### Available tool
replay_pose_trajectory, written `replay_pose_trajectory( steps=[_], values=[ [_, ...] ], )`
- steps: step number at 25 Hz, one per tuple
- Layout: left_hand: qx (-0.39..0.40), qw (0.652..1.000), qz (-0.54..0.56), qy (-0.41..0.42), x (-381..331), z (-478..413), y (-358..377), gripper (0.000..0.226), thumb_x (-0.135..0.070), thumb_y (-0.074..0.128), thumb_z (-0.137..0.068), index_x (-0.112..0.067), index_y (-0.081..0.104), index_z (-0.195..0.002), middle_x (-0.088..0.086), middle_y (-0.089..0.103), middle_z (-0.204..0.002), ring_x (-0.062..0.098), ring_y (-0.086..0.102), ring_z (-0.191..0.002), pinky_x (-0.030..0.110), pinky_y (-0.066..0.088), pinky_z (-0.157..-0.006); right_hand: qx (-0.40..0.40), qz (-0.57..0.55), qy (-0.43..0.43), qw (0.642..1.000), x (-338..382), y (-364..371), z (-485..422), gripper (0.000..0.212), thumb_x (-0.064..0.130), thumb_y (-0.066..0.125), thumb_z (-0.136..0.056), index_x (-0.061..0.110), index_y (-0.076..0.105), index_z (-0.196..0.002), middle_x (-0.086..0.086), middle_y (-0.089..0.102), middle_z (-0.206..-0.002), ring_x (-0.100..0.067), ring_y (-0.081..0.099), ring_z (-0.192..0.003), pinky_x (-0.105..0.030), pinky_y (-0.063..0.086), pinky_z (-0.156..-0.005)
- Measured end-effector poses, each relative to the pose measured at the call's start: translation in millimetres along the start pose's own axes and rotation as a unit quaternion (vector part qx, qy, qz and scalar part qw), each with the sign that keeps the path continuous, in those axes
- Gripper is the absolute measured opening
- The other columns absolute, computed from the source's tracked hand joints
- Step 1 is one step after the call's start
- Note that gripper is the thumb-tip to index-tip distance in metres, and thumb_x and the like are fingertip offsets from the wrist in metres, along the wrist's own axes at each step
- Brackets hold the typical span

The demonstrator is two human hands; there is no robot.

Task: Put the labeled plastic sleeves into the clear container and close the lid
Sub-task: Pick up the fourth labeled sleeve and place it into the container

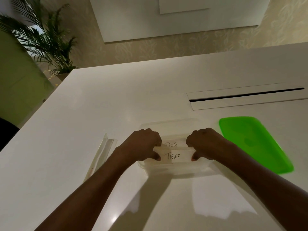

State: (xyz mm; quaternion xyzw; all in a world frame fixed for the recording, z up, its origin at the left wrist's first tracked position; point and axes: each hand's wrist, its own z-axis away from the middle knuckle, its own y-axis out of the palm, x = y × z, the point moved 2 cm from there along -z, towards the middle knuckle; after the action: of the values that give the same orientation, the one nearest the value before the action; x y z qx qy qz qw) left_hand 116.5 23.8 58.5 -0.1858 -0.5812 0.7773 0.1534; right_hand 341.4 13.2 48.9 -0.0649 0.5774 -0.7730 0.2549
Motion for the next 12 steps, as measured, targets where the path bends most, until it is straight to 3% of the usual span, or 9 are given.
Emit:
replay_pose_trajectory(
  steps=[12],
  values=[
    [0.017,0.996,-0.086,-0.002,-15.8,-5.4,14.8,0.052,-0.044,0.086,-0.079,-0.016,0.067,-0.118,0.006,0.068,-0.117,0.028,0.068,-0.101,0.034,0.050,-0.081,0.005,-0.006,-0.013,1.000,-1.2,5.9,-2.0,0.053,0.048,0.079,-0.084,0.017,0.061,-0.123,-0.005,0.066,-0.121,-0.027,0.067,-0.109,-0.041,0.052,-0.097]
  ],
)
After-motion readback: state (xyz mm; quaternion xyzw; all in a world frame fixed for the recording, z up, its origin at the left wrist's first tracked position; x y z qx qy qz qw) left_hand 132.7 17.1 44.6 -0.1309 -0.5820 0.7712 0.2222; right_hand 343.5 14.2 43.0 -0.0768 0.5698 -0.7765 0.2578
